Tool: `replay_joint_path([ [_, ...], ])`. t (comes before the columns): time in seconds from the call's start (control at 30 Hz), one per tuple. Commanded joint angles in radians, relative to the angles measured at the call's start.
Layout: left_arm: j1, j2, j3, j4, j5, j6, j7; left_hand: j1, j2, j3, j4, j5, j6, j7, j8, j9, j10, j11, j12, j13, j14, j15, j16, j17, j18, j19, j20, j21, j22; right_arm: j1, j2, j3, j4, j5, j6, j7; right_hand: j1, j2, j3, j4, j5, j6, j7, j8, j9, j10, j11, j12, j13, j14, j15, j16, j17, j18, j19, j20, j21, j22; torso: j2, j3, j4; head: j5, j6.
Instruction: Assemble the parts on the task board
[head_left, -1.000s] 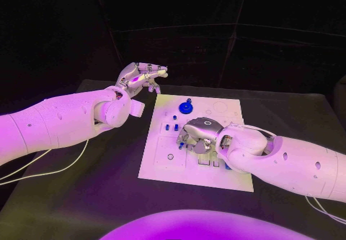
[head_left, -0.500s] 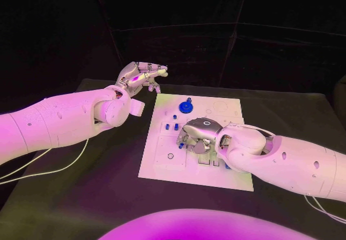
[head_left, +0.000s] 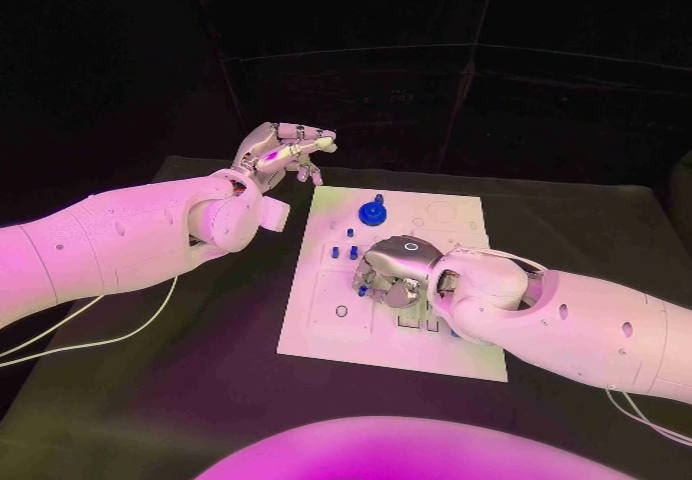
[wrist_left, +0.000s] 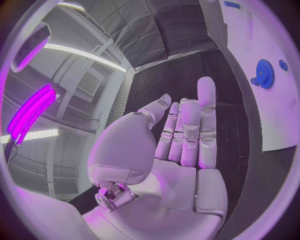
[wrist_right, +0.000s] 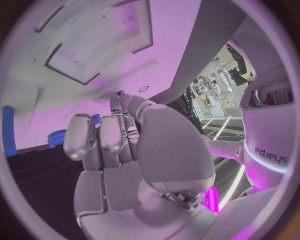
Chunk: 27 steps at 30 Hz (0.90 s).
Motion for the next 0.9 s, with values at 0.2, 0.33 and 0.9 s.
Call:
replay_joint_path([
  [0.2,0.001,0.0,0.001,-0.003,0.003,0.016,-0.002,0.006,0.003,0.002,-0.003,0.003,0.005,0.004,0.007,0.0,-0.005,-0.001,0.004,-0.001,-0.004,-0.001,-0.004,-0.001,0.006,-0.006,0.001,-0.004,-0.001,0.001,0.001,-0.013,0.001,-0.015,0.032,-0.002,-0.014,-0.002,-0.002,-0.005,0.006,-0.002,0.009,0.001,0.002,-0.006,0.005,-0.005,-0.001,0.027,-0.003,0.003,-0.001,-0.02,0.004,0.001,0.003,-0.001,0.0,0.0004,-0.0004,0.0,-0.004],
  [0.33,0.002,-0.001,0.001,-0.004,0.003,0.016,-0.003,0.006,0.003,0.002,-0.003,0.003,0.005,0.004,0.007,0.0,-0.005,-0.001,0.004,-0.001,-0.004,-0.001,-0.004,-0.001,0.006,-0.006,0.001,-0.004,-0.001,0.001,0.002,-0.014,-0.001,-0.014,0.029,-0.003,-0.027,-0.005,-0.008,-0.004,0.012,-0.014,0.012,-0.005,-0.001,-0.019,0.009,-0.014,-0.004,0.026,0.0,0.004,-0.003,-0.019,0.001,0.003,0.001,-0.004,-0.001,0.0001,0.0003,-0.001,-0.005],
  [0.9,0.002,-0.004,0.001,-0.005,0.003,0.022,-0.012,0.007,0.003,0.002,-0.004,0.003,0.004,0.004,0.007,0.0,-0.007,0.0,0.005,-0.001,-0.006,0.0,-0.006,-0.005,0.006,-0.006,0.001,-0.006,-0.003,0.001,-0.046,-0.015,0.035,0.023,-0.159,0.012,-0.071,-0.027,-0.064,-0.017,0.031,-0.216,0.035,0.0,-0.003,-0.232,0.048,-0.024,-0.014,-0.017,0.031,-0.108,-0.15,0.019,-0.12,0.033,-0.125,-0.179,-0.002,0.0002,-0.0004,-0.003,0.0],
])
